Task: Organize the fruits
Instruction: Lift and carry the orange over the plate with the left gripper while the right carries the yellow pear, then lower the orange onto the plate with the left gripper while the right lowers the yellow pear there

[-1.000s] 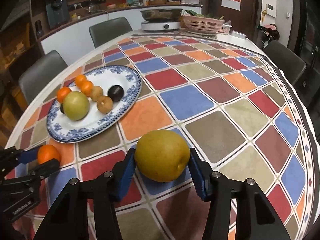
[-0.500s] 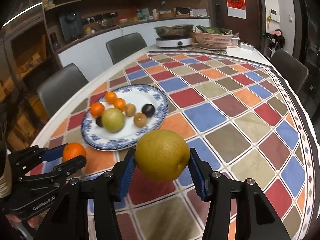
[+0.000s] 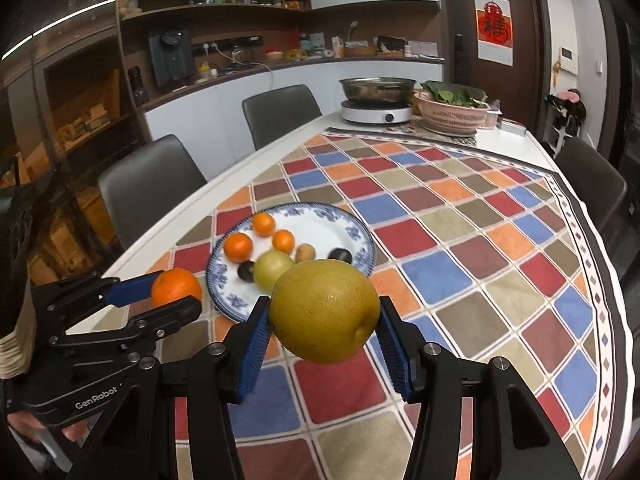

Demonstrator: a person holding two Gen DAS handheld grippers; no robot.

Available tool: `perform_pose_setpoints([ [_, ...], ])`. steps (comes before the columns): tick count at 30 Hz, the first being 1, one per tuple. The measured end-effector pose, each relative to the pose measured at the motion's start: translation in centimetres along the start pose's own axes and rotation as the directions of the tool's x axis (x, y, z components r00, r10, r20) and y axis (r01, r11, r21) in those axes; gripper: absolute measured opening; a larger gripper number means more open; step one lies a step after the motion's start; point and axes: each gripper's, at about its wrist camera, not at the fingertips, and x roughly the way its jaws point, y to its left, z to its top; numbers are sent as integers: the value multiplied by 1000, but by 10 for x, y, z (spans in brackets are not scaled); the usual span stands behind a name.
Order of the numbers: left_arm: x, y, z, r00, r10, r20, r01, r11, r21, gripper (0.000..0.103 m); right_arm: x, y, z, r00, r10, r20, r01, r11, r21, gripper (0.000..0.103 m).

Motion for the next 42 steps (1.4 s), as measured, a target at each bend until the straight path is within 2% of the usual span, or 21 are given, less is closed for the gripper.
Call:
perform_pose_setpoints([
  [8,-2,20,20,1000,-6,26,5,1000,31,41,11,13,22,1000,15,-5,-15,1000,-9,53],
  [13,7,32,32,1000,-6,14,5,999,51,41,28,18,38,1000,16,-23,-16,1000,-25,53],
  [20,32,45,51,1000,-2,-28,5,996,85,41,60,17,66,997,24,-74,-28,999,-44,53],
  [25,59,58,66,997,-24,-71,30,997,72,41,95,14,81,992,-8,-129,-1,998,-64,53],
  [35,113,66,71,983,-31,-180,41,998,53,41,152,1,90,977,-10,-212,4,1000,-31,53],
  [42,132,69,69,977,-13,-212,28,997,66,41,178,2,86,964,-21,-264,9,999,-49,53],
])
